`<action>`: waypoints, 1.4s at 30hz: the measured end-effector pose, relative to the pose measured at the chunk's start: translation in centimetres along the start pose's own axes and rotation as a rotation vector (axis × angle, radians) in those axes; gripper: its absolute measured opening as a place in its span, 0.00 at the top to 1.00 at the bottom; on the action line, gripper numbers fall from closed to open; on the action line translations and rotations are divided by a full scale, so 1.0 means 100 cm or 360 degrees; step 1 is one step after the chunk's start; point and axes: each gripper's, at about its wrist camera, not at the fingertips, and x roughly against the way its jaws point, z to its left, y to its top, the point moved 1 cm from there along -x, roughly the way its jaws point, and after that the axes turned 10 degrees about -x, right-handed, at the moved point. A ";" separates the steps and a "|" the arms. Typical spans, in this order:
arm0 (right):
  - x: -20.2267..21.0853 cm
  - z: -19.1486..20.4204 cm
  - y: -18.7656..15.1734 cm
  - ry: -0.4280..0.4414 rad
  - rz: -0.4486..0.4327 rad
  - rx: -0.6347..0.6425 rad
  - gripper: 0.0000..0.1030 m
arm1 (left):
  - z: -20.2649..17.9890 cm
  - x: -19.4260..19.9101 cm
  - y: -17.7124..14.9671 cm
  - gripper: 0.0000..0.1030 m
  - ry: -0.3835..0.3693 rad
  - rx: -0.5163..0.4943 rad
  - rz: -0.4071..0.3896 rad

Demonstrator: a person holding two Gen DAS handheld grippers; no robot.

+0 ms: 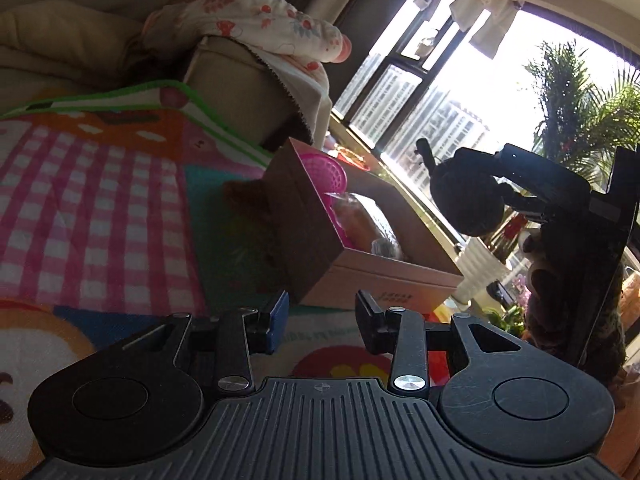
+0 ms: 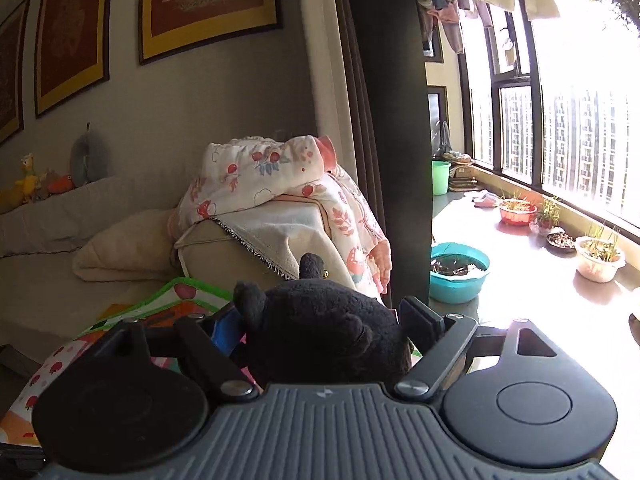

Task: Organize objects
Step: 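Lower the bread from the left gripper while the right lowers the plush into the box, then open both grippers and withdraw them from the pink box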

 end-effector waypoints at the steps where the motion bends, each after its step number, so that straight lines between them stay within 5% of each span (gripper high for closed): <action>1: -0.007 -0.004 -0.002 -0.0012 0.0046 -0.0030 0.20 | 0.002 0.000 -0.001 0.61 0.0008 -0.0001 0.0006; 12: 0.004 -0.052 -0.039 -0.0164 0.0205 0.0005 0.31 | -0.013 -0.035 0.049 0.61 -0.0008 -0.0062 -0.0061; 18: 0.019 -0.058 -0.071 -0.0145 0.0237 0.0201 0.28 | -0.022 -0.090 0.066 0.61 0.0233 -0.0156 0.0185; 22: 0.018 -0.056 -0.086 0.0022 0.0346 0.0252 0.29 | -0.011 -0.102 0.061 0.25 0.0349 -0.0210 0.0274; 24: 0.012 -0.047 -0.096 0.0048 0.0362 0.0325 0.29 | -0.003 -0.096 0.060 0.17 0.0391 -0.0222 0.0265; 30: -0.031 0.006 -0.096 0.0148 0.0396 0.0441 0.24 | 0.042 -0.073 0.072 0.13 0.0613 -0.0191 0.0151; 33: -0.056 0.039 -0.092 0.0158 0.0395 0.0512 0.24 | 0.082 -0.070 0.076 0.00 0.0730 -0.0071 0.0088; 42: -0.088 0.070 -0.090 0.0013 0.0385 0.0491 0.21 | 0.105 -0.067 0.079 0.01 0.0743 0.0018 0.0011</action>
